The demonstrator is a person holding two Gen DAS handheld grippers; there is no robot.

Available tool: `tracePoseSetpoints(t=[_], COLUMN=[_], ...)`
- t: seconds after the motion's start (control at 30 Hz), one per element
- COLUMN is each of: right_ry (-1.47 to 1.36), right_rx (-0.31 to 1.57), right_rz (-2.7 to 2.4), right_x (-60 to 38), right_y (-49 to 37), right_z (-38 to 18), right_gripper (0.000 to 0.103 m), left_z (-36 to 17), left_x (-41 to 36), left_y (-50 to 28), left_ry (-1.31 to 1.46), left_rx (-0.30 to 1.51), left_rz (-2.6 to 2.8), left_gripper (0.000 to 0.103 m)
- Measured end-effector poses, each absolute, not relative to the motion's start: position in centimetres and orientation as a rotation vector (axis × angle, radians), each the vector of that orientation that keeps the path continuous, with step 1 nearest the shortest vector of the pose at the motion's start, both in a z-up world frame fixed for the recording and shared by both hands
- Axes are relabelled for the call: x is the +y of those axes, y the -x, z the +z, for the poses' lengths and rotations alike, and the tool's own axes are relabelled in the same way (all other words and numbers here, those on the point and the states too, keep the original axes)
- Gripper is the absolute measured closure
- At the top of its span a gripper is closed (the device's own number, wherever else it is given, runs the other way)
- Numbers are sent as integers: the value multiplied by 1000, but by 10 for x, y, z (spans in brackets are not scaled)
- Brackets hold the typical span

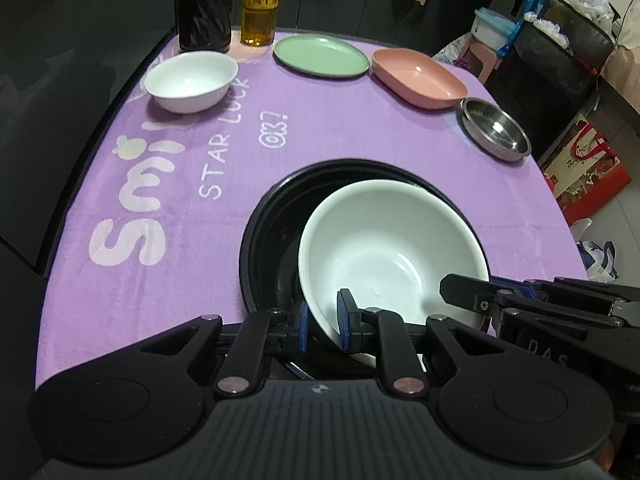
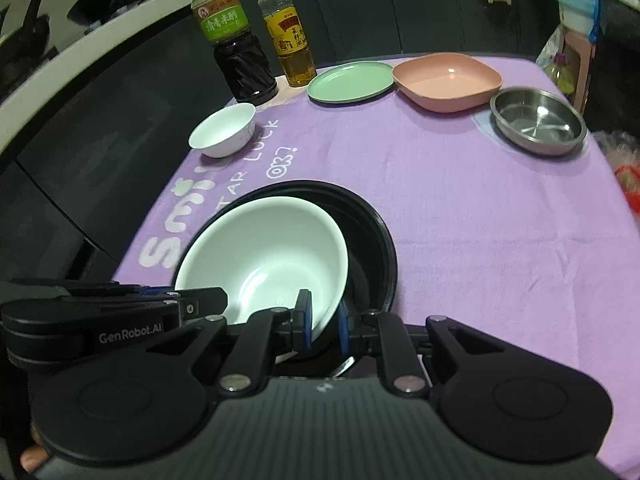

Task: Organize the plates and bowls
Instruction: 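Lift the large white bowl and lower it into the black bowl, then open both tools and withdraw from the white bowl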

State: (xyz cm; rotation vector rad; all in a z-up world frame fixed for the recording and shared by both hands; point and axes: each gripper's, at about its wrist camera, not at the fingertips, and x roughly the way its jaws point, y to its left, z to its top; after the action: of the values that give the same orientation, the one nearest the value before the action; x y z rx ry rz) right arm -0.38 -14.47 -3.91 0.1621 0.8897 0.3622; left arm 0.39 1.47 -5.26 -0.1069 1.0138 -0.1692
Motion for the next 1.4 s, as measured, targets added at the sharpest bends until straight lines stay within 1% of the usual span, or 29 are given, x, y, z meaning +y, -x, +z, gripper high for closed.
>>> tracePoseSetpoints(t=[0.1, 0.4, 0.73, 0.9, 1.17, 1.33, 1.4], right_ry=[-111, -74, -67, -67, -95, -90, -88], right_rx=[886, 866, 869, 840, 814, 797, 789], right_rz=[349, 309, 322, 287, 285, 295, 301], right_x=[-137, -137, -136, -141, -148, -147, -147], right_y=[5, 4, 2, 3, 6, 4, 3], right_z=[-42, -44, -43, -37, -31, -24, -21], right_gripper=[87, 87, 87, 86, 86, 86, 86], left_z=[-55, -55, -56, -56, -38, -27, -25], left_x=[15, 20, 20, 23, 22, 28, 32], left_y=[-5, -7, -8, -8, 1, 2, 1], left_ry=[99, 105, 92, 101, 94, 127, 145], left_rx=[1024, 1015, 1013, 1014, 957, 929, 921], left_rz=[-165, -146, -138, -131, -155, -164, -165], left_gripper=[89, 89, 89, 89, 89, 87, 83])
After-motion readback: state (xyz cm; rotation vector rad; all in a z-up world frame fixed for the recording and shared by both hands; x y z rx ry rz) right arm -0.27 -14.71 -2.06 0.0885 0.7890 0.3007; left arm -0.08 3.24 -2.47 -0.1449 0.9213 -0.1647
